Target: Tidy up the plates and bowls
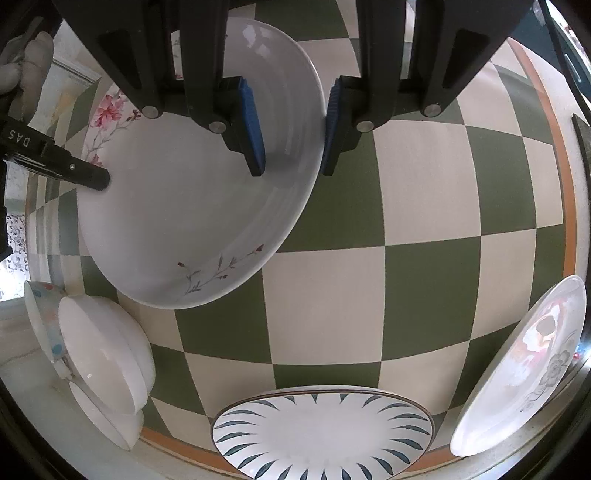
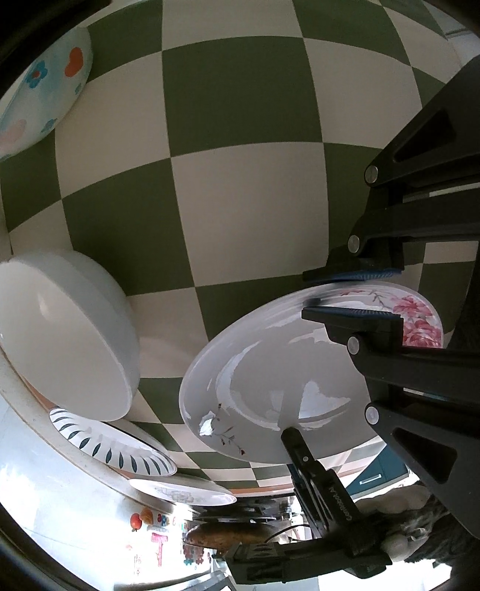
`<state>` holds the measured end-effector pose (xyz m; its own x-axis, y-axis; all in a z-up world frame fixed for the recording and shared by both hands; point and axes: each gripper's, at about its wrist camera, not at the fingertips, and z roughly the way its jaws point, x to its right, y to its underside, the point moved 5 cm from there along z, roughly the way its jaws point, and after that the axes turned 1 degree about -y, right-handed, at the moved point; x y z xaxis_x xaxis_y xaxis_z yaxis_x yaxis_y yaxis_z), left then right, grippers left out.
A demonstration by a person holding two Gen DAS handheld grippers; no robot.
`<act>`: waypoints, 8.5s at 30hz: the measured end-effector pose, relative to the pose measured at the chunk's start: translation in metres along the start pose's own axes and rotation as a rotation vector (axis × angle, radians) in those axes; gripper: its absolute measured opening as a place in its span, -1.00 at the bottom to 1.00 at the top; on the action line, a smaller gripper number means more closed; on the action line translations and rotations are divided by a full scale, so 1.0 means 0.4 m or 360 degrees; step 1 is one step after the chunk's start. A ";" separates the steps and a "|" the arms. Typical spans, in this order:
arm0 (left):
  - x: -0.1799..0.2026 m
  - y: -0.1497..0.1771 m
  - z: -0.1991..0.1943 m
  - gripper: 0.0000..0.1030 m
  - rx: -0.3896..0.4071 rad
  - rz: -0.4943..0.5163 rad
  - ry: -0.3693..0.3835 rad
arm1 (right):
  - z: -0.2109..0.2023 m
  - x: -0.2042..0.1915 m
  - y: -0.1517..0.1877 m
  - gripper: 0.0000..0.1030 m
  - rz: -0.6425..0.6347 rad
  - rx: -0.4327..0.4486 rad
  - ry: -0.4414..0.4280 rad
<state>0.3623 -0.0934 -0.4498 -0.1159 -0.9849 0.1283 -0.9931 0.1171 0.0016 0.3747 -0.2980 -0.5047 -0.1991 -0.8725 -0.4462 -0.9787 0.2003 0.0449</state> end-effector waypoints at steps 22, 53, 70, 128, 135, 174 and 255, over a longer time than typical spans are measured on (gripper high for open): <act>-0.491 -0.039 -0.269 -0.28 0.0414 -0.0818 -0.0063 | -0.172 -0.516 -0.136 -0.11 -0.0667 0.0133 -0.0172; -0.704 -0.179 -0.127 -0.53 0.0344 -0.0874 0.0072 | 0.359 -0.852 -0.627 -0.78 -0.0760 -0.0113 -0.0041; -0.465 -0.095 -0.306 -0.53 0.0411 -0.0548 0.0117 | 0.013 -0.658 -0.408 -0.84 -0.0594 0.0136 -0.0128; 0.040 0.028 -0.086 -0.51 -0.0036 0.0122 0.0011 | -0.114 0.004 0.063 -0.54 0.0039 0.0017 0.0116; -0.032 -0.052 -0.200 -0.49 0.0084 0.0008 0.0086 | -0.182 -0.027 0.017 -0.46 0.0006 0.0039 0.0122; -0.220 -0.428 -0.165 -0.73 0.0137 -0.0207 0.0118 | 0.010 -0.312 -0.572 -0.83 -0.0219 0.0065 0.0117; 0.039 0.076 -0.098 -0.64 -0.0037 -0.0126 -0.0035 | -0.111 -0.045 0.038 -0.70 -0.0127 -0.0046 0.0178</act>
<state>0.3309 -0.1004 -0.4089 -0.0376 -0.9938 0.1047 -0.9986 0.0414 0.0342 0.3612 -0.2992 -0.4563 -0.1232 -0.9297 -0.3472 -0.9924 0.1168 0.0395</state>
